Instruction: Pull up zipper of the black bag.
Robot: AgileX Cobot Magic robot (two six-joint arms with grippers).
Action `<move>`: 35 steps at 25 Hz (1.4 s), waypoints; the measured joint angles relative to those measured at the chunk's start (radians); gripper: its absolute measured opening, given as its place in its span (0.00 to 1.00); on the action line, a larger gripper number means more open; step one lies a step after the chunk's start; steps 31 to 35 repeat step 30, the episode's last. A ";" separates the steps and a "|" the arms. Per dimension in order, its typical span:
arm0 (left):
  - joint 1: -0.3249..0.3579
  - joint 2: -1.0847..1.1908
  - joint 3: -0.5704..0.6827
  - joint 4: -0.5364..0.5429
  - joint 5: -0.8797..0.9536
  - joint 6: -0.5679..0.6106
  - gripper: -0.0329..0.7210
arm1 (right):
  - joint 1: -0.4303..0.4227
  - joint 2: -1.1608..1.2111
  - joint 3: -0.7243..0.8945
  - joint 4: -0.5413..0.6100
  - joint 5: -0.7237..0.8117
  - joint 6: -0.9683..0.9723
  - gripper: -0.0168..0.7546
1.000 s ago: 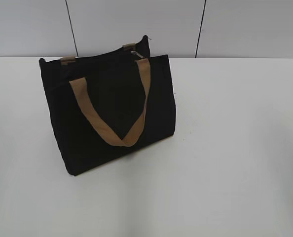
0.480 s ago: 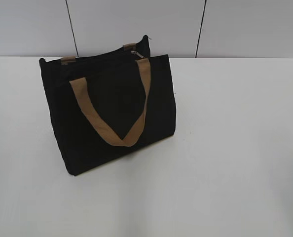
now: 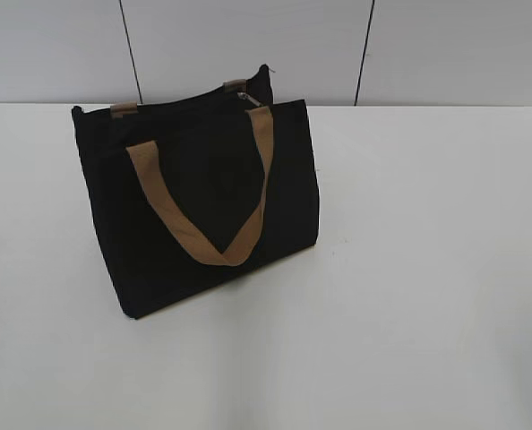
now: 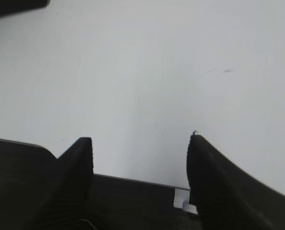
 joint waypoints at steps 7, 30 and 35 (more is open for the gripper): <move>0.000 -0.197 0.000 0.002 0.004 0.000 0.76 | 0.000 -0.140 0.002 0.002 -0.003 0.000 0.63; 0.000 -0.200 0.003 0.048 0.008 -0.078 0.76 | 0.000 -0.173 0.002 0.022 -0.003 0.014 0.63; 0.000 -0.200 0.003 0.048 0.008 -0.078 0.76 | 0.000 -0.173 0.002 0.022 -0.003 0.014 0.63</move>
